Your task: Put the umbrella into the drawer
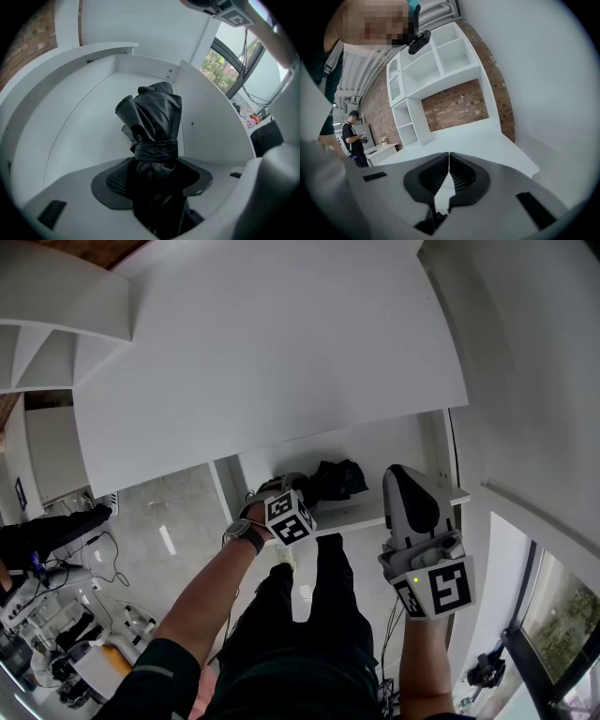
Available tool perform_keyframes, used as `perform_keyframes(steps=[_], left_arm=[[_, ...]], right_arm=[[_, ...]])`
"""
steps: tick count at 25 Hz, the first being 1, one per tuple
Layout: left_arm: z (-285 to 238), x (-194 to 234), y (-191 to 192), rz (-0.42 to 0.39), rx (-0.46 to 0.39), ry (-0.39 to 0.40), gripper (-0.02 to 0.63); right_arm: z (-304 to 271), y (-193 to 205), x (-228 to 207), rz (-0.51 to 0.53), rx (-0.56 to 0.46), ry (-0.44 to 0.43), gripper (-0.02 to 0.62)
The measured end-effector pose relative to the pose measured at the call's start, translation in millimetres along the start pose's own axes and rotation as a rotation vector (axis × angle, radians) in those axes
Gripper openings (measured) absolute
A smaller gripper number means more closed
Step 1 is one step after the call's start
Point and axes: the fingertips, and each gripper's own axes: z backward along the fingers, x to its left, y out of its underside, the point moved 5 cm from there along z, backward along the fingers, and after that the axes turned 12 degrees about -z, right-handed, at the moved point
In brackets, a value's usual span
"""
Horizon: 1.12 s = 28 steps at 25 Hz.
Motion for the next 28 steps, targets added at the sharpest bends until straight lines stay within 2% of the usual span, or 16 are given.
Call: perform_keyframes(steps=[9,15,22,28], left_arm=[[37,3,2,0.046,-0.062,-0.049,0.246],[82,7,6,0.127,-0.148,-0.125,0.185],[142,13,1,0.234,-0.297,-0.197,0.139],[208,6,-7,0.336,-0.497,-0.280,0.067]], right_arm=[[1,-2,20,-0.004,0.007,-0.021,0.005],[5,-6,40,-0.011,-0.007,-0.028,0.005],[17,-16,62,-0.026,-0.036,-0.016,0.005],[34,-26,85,-0.021,-0.044,0.007,0.005]])
